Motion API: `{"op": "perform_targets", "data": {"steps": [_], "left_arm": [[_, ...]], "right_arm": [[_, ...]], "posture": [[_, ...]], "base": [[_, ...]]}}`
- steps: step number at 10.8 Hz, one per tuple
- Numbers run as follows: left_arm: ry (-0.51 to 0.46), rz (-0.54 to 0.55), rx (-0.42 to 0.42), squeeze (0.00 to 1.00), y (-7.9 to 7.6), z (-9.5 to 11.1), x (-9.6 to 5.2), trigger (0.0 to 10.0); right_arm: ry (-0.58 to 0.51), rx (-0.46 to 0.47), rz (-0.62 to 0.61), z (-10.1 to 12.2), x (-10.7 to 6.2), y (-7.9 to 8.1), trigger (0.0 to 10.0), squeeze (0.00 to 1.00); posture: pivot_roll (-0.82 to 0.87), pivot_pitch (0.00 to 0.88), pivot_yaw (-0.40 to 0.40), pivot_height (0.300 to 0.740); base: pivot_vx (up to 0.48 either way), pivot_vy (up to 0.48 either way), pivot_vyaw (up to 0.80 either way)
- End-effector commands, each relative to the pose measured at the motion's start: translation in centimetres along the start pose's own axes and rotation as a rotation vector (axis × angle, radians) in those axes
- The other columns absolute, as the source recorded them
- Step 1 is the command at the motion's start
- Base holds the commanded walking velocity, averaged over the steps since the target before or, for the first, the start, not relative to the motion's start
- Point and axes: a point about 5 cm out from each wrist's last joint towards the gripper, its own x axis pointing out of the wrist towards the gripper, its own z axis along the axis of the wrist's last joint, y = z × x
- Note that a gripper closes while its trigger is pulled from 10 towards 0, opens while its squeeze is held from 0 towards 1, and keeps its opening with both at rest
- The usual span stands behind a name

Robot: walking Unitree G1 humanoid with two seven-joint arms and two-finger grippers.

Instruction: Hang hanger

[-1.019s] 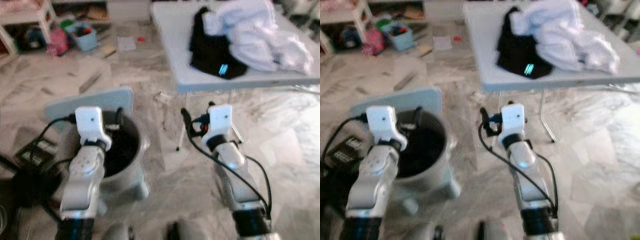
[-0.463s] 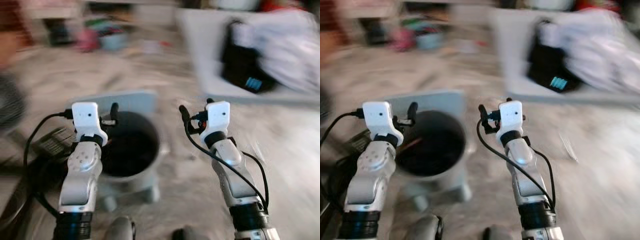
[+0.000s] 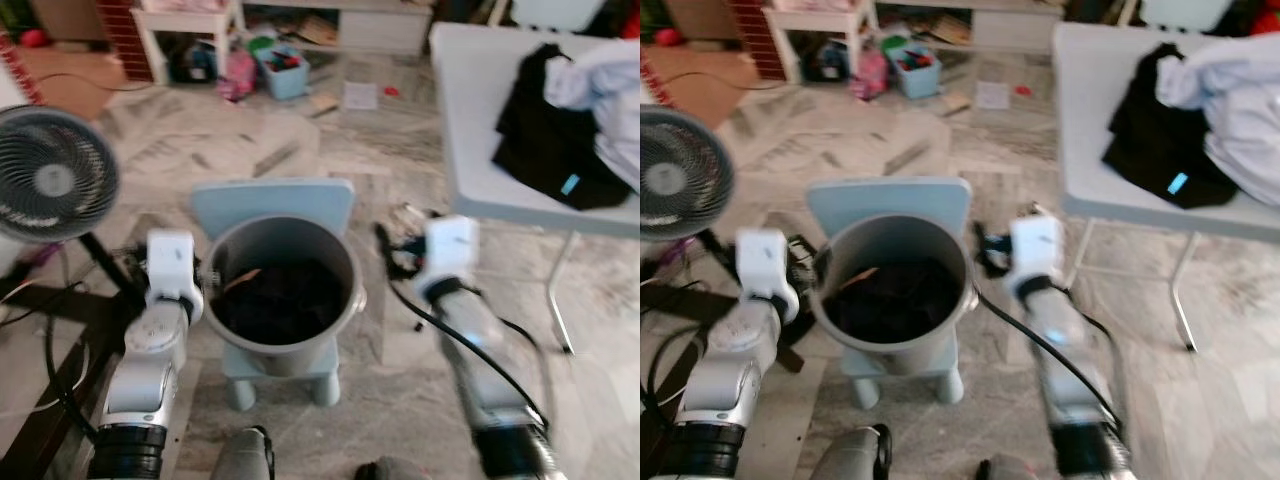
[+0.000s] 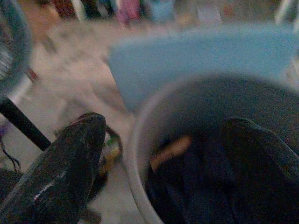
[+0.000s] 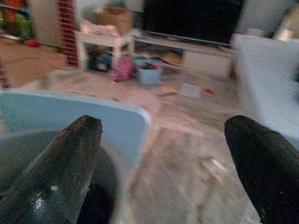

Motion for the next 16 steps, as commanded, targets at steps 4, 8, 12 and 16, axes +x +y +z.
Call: {"op": "perform_targets", "data": {"steps": [4,8,12,16], "left_arm": [[0.187,-0.089,0.102,0.00,1.7,-4.0,0.3,10.0],[0.166,-0.152,0.186,0.00,1.2,-4.0,2.4,10.0],[0.209,-0.169,0.262,0.00,1.0,-4.0,4.7,3.8],[0.279,-0.242,0.301,0.00,0.0,-4.6,5.0,0.0]], "right_arm": [[0.098,-0.060,-0.004,-0.1,-4.5,-1.9,10.0,0.00],[0.246,-0.073,0.145,0.8,-10.7,-2.3,10.0,0.00],[0.296,-0.138,0.180,2.2,-12.8,-2.6,10.0,0.00],[0.277,-0.196,0.190,2.6,-11.8,-3.1,10.0,0.00]], "posture": [[-0.12,0.232,-0.087,0.740],[-0.22,0.312,-0.138,0.740],[-0.31,0.331,-0.167,0.740],[-0.33,0.302,-0.168,0.740]], "base": [[0.000,0.000,0.00],[0.000,0.000,0.00],[0.000,0.000,0.00],[0.000,0.000,0.00]]}}
